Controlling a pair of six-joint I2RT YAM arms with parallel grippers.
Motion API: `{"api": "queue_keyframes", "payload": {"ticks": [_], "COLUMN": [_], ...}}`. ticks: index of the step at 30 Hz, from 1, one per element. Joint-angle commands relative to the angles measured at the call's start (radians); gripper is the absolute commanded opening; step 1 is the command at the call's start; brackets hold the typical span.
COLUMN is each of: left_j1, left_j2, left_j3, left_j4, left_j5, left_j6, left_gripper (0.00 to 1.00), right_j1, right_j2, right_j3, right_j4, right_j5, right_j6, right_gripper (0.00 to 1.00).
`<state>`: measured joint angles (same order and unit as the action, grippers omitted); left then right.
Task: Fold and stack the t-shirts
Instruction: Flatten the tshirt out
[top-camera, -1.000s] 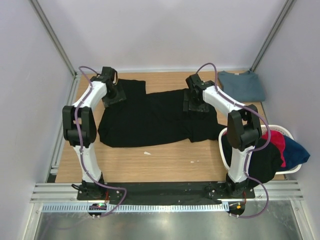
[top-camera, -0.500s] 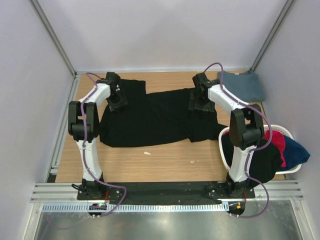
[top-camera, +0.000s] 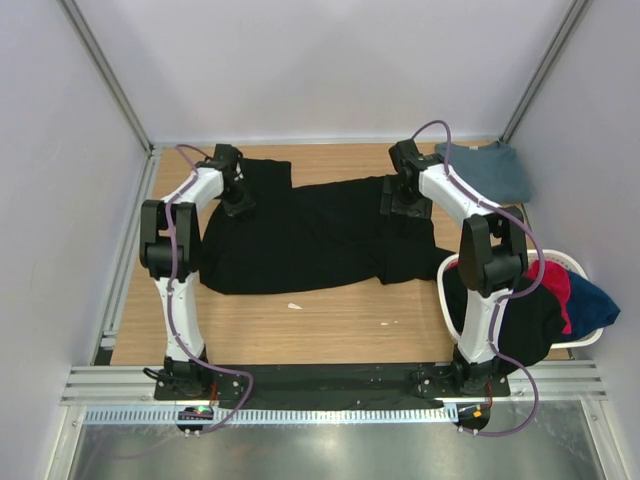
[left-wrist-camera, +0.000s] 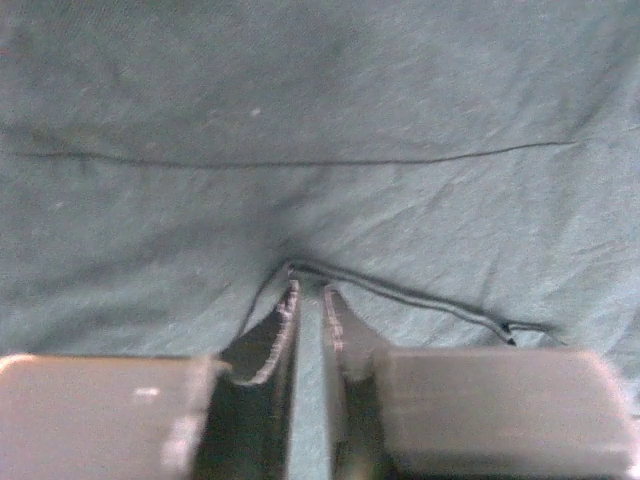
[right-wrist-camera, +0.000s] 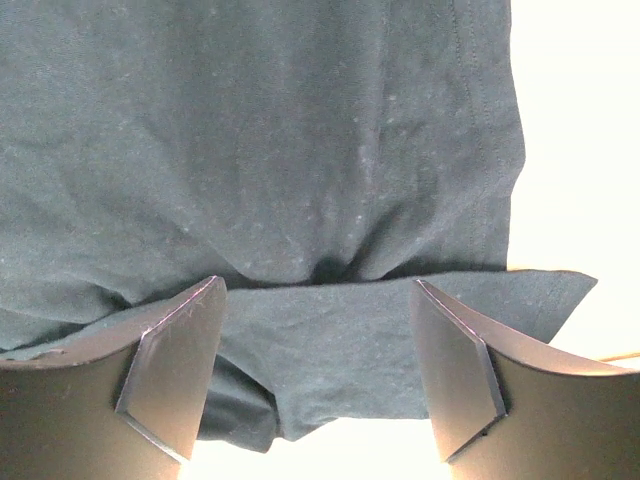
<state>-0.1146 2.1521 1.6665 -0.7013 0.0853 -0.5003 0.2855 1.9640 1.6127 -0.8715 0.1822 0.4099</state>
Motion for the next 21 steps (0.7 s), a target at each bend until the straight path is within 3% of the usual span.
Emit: {"api": "queue_keyframes", "payload": {"ticks": [1,3,14,16,18,21], "left_j1": [-0.008,-0.011,-0.016,-0.016,-0.014,-0.014], "left_j2": [0.02,0.023,-0.216,-0.206,-0.161,-0.103], "left_j3": [0.021,0.021,-0.116,-0.099,-0.071,-0.034], "left_j4": [0.057,0.056,0.043,0.046,0.037,0.036], "left_j5": [0.045,0.048,-0.079,-0.079,-0.079,-0.067], "left_j6": [0.022,0.026,0.111,0.123,0.128,0.141], "left_gripper": [0.12,0.0,0.01,0.13,0.34,0.43], "right_j1": [-0.008,-0.009,-0.019,-0.019,-0.019,-0.019], "right_j2": [0.006,0.013,0.022,0.021,0.016,-0.01], "right_j3": [0.049,0.055,0.061,0.053,0.044,-0.002], "right_j4": [-0.012,-0.015,-0.014,-0.012,-0.012,0.003], "right_j5": [0.008,0.01,-0.021,-0.026,-0.021,-0.015], "right_j6": [-0.006,-0.005,-0.005,-0.008,-0.008,0.003], "right_gripper": [0.79,0.79,0.79,0.79,0.79,0.79]}}
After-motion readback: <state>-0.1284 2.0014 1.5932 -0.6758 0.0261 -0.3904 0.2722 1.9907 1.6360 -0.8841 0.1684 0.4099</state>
